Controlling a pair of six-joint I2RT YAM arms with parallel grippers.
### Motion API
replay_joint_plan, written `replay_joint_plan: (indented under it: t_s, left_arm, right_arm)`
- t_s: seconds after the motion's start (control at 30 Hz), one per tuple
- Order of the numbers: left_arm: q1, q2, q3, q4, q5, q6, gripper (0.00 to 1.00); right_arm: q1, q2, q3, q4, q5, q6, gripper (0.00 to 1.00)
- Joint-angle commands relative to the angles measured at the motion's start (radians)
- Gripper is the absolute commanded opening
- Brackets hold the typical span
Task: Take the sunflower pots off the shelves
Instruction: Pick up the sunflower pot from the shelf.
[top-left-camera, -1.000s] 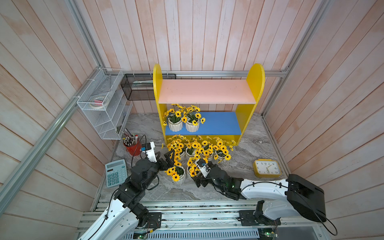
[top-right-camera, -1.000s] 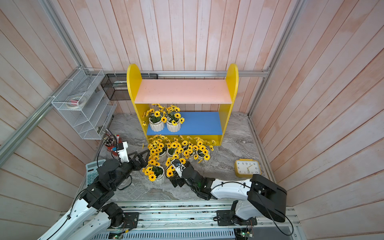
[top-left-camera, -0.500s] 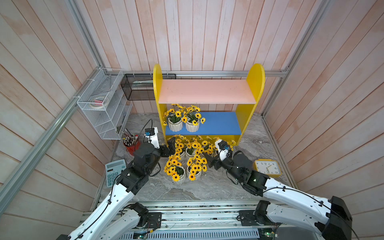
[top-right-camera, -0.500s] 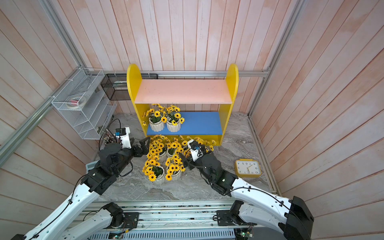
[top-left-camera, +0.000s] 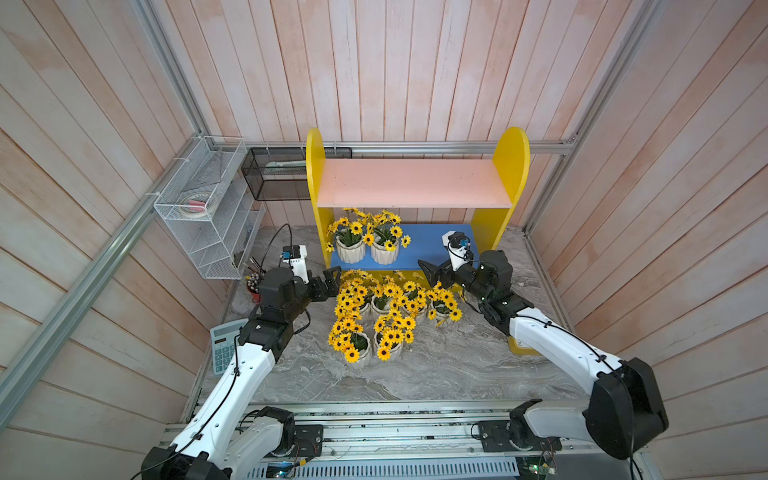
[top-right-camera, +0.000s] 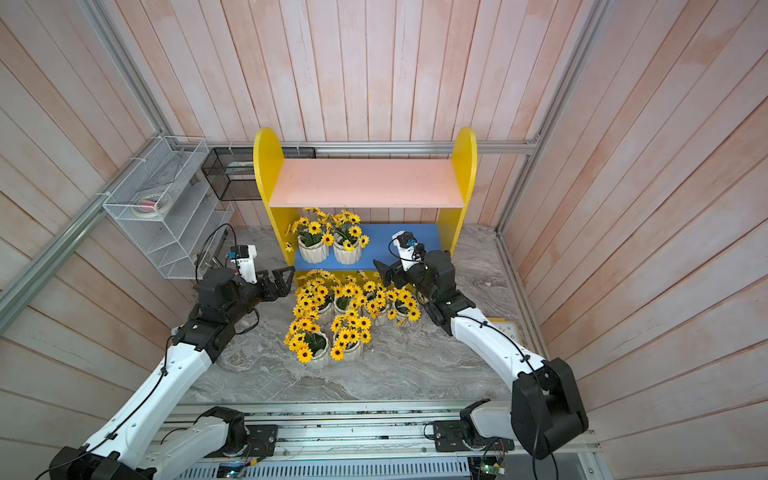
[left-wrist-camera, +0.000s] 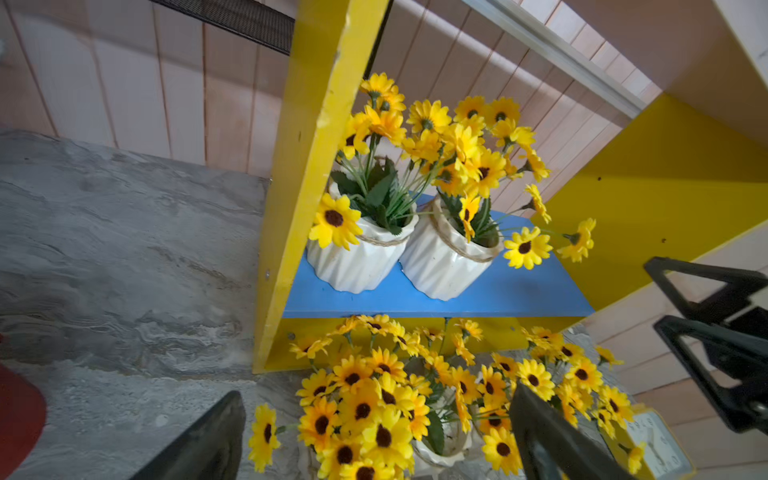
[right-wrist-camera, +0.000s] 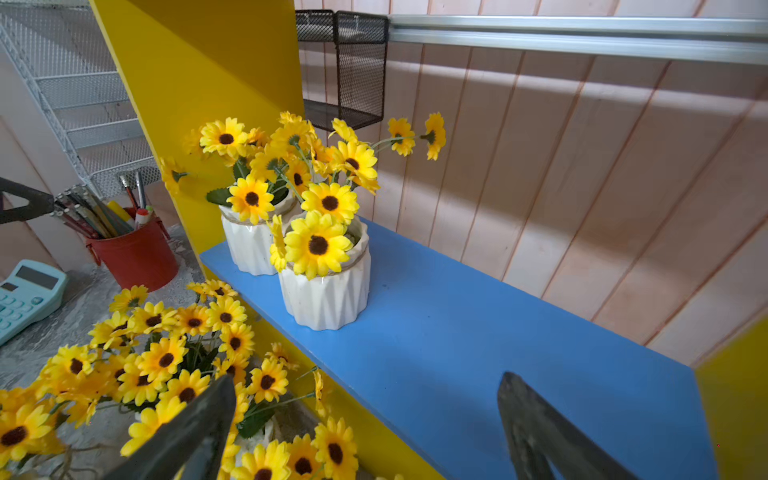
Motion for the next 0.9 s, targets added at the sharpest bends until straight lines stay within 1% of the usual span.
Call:
replay_joint_plan:
  t_s: [0.0,0.1,0.27,0.4,0.63,0.73,0.87]
  left_arm:
    - [0.009,0.024,-0.014,0.069,0.130,-0.038,1.00]
    - [0.015,0.040,-0.009,0.071,0.168,-0.047,1.00]
    - [0.021,0.035,-0.018,0.077,0.175,-0.053,1.00]
    - [0.023,0.030,-0.023,0.089,0.193,-0.058,1.00]
    - [0.032,0.027,-0.032,0.105,0.218,-0.063,1.00]
    - [0.045,0.030,-0.032,0.110,0.226,-0.069,1.00]
    - [0.063,0.037,-0.035,0.125,0.253,-0.082,1.00]
  right_arm:
    - [-0.004,0.084,0.088,0.009,-0.144,-0.049,0.98]
    - [-0.004,0.167,0.145,0.010,-0.153,-0.057,0.98]
    - [-0.002,0.268,0.200,0.058,-0.195,-0.062,0.98]
    - [-0.001,0.337,0.227,0.115,-0.202,-0.060,0.98]
    - [0.005,0.448,0.285,0.191,-0.177,-0.069,0.98]
    - [0.021,0.498,0.346,0.140,-0.156,-0.120,0.98]
    - [0.036,0.542,0.371,0.157,-0.136,-0.158,0.98]
